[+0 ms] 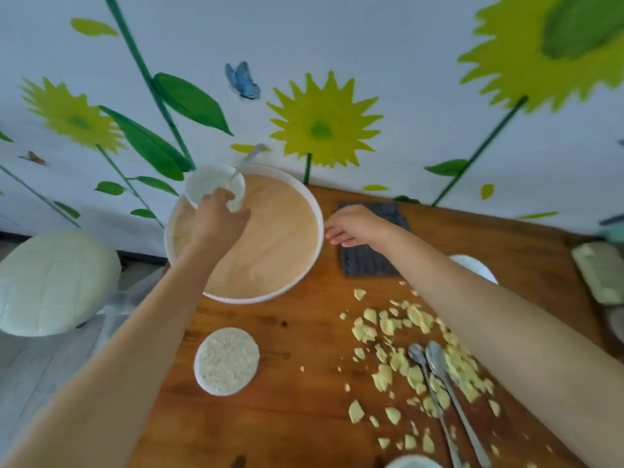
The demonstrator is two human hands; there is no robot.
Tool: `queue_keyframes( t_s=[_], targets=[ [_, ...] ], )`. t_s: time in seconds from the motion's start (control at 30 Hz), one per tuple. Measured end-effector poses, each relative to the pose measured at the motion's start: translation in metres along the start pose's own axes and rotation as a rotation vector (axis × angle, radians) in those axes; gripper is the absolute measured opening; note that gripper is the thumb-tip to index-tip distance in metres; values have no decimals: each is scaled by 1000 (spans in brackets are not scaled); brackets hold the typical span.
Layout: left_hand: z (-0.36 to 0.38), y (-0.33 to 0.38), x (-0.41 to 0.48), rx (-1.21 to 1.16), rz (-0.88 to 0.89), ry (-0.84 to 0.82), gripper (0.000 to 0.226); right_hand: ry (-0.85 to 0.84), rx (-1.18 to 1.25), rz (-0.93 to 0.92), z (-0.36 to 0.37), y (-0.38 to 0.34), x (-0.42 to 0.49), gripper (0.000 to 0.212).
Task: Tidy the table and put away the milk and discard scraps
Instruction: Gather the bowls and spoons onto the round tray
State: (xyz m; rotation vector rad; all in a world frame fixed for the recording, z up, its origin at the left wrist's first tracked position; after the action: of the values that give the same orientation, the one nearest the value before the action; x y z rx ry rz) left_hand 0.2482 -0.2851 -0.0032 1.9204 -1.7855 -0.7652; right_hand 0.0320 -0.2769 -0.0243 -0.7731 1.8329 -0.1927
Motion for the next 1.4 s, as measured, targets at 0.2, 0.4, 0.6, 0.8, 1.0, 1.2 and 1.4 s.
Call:
queue_keyframes(
  t_s=[0.2, 0.4, 0.6, 0.8, 1.0, 1.2, 1.4],
  targets=[
    [68, 37, -60, -205, 62, -141, 45, 129, -11, 131, -58, 144, -48, 21],
    [137, 55, -130, -145, 115, -382, 47, 104, -218, 216, -54, 266, -81, 23],
    [173, 59, -165, -149, 102, -501, 47, 250, -256, 186, -49, 310, -92, 8],
    [188, 61, -179, -174, 97, -561, 43, 421, -549, 188, -39, 316, -97, 14],
    [189, 72, -167, -189, 120, -558, 32, 300, -424, 155, -46, 315, -91, 19],
    [188, 91, -144, -230, 119, -530, 25, 281, -195, -46, -97, 301, -101, 4],
    [201, 125, -116, -249, 102, -497, 24, 404, -108, -105, -188, 258, -91, 7]
  ],
)
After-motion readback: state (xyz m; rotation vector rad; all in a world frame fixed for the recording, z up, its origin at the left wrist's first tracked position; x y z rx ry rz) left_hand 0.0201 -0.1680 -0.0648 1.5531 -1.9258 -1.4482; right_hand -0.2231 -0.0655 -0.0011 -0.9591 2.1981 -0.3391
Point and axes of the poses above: each hand's wrist, its own x-axis towards the middle knuckle, its own z-axis out of the palm, y = z × x, the point moved 3 cm from there along x, towards the middle knuckle, and after that the axes turned 10 degrees about z, right-handed, at the moved point
